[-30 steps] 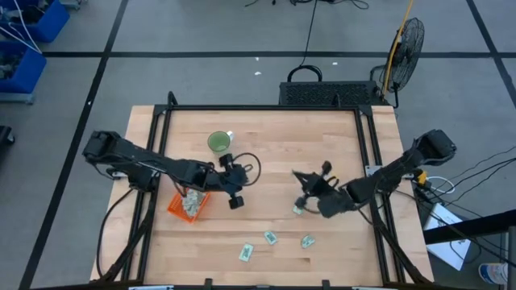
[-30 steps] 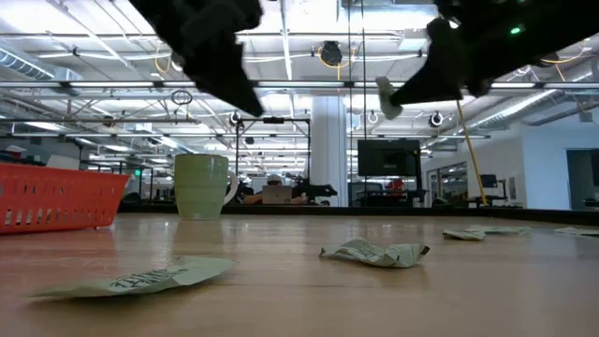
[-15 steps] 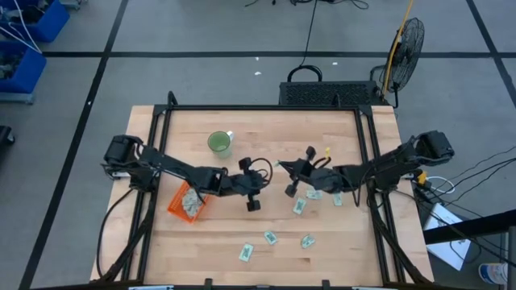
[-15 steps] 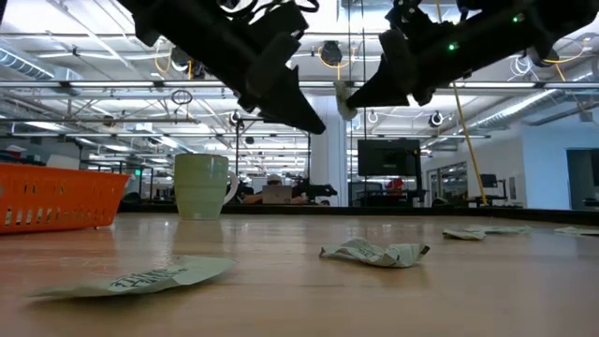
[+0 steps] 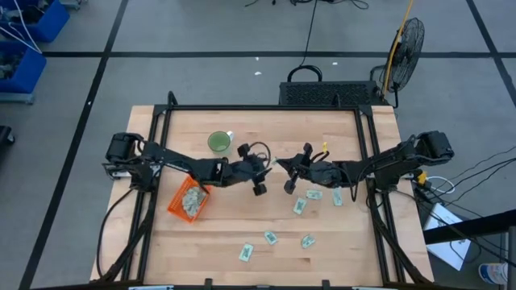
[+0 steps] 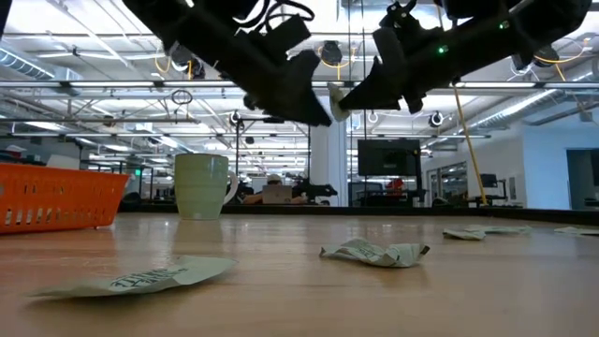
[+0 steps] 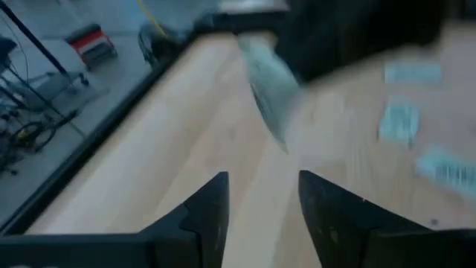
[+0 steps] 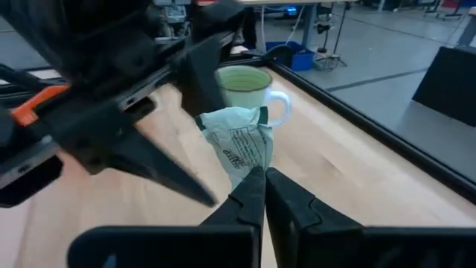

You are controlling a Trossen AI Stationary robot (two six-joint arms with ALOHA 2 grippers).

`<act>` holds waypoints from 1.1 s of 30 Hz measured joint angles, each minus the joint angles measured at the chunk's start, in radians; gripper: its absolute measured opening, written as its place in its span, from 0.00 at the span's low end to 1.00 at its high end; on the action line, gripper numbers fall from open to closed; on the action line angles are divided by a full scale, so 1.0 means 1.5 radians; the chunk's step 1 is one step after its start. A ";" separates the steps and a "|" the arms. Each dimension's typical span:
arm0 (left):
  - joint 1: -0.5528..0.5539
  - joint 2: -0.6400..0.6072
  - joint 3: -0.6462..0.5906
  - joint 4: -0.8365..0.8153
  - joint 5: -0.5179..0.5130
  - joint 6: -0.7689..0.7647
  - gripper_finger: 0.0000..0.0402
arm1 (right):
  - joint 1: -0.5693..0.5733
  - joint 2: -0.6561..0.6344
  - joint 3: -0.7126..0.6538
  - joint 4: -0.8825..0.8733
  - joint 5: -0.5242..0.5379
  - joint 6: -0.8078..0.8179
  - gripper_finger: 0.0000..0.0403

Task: Pick and place Stevia / Truvia into bins
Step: Put the stevia packet into the orange bin

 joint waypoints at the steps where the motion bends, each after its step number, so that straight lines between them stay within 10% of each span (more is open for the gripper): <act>1: 0.003 0.000 0.000 0.022 0.010 0.000 0.44 | -0.002 0.000 0.000 0.000 -0.001 0.000 0.01; 12: 0.018 0.000 0.001 0.091 0.064 0.007 0.40 | -0.005 0.000 0.000 -0.005 -0.003 -0.001 0.01; 26: 0.027 0.000 -0.001 0.084 0.110 0.037 0.03 | -0.002 -0.001 0.000 -0.040 -0.066 -0.013 0.05; 33: 0.027 0.000 -0.001 0.064 0.103 0.043 0.03 | -0.002 -0.001 0.001 -0.054 -0.067 -0.013 0.17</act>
